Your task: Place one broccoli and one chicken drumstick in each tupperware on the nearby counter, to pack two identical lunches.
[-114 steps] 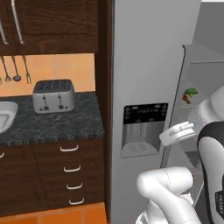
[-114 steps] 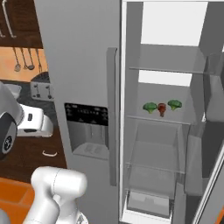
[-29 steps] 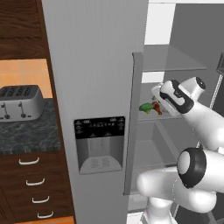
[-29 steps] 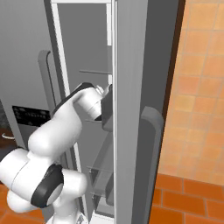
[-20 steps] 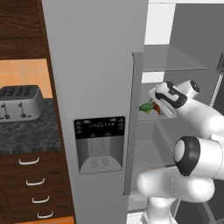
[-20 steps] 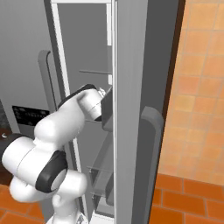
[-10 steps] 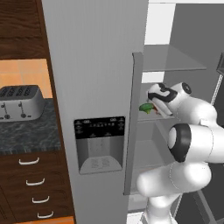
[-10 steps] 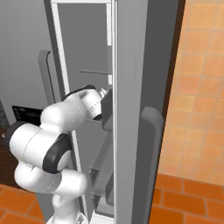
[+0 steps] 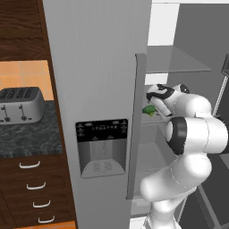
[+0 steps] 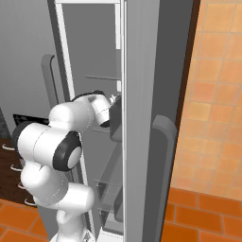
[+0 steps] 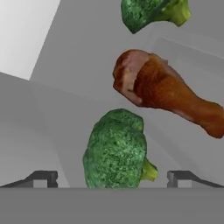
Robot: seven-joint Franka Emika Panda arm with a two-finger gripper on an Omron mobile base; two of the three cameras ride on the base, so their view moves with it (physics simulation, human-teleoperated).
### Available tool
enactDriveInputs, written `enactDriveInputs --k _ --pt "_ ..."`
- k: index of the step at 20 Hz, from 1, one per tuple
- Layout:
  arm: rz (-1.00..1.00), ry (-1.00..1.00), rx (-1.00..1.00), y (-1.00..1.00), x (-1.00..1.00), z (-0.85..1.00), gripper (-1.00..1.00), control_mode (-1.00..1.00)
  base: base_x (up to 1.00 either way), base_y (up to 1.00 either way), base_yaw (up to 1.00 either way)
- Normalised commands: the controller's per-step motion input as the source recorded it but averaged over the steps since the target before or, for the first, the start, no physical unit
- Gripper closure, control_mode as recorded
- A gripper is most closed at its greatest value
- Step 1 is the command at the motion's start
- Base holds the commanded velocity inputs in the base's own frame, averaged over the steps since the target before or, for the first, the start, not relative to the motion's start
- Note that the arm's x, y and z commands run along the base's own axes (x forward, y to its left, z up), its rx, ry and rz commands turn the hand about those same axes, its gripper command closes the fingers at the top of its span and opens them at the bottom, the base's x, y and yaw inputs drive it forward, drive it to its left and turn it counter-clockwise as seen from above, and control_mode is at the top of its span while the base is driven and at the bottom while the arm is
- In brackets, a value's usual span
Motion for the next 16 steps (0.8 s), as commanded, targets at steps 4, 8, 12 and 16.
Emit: enactDriveInputs --k 4,8,12,16 --pt "0.00 0.00 0.04 0.00 0.06 -0.15 -1.00 -1.00 0.00 0.00 0.00" --pt "0.00 0.00 0.02 0.00 0.22 -0.19 -1.00 -1.00 0.00 0.00 0.00" --pt "0.00 0.00 0.00 0.00 0.21 -0.22 -1.00 -1.00 0.00 0.00 0.00" --pt "0.00 0.00 0.00 0.00 0.30 -0.34 1.00 -1.00 0.00 0.00 0.00"
